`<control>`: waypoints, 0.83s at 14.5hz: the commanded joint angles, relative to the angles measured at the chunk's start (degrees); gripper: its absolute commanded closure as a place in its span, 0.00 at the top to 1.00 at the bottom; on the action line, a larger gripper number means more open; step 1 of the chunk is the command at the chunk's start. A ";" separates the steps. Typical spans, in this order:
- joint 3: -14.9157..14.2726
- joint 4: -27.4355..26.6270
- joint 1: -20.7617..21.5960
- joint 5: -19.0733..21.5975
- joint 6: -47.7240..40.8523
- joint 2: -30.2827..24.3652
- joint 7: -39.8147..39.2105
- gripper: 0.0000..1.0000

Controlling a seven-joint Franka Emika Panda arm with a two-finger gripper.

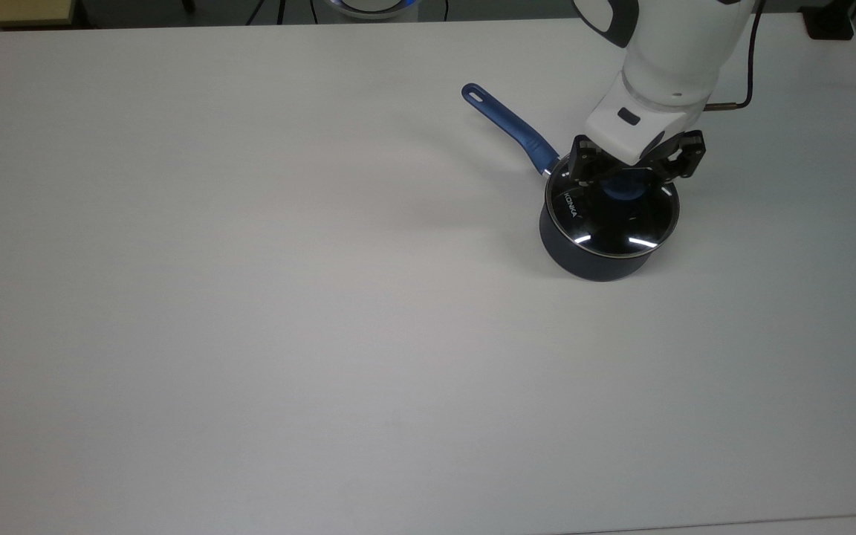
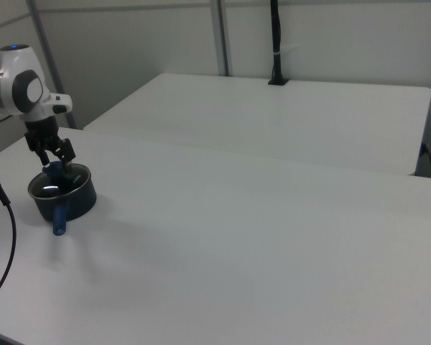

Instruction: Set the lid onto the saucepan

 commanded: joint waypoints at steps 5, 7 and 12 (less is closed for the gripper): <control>-1.12 -6.40 -10.17 -1.94 -12.60 -15.41 -8.79 1.00; -1.12 -14.05 -15.89 -3.88 -13.49 -24.19 -16.51 1.00; -1.12 -14.44 -26.80 -4.32 -20.08 -29.60 -21.21 1.00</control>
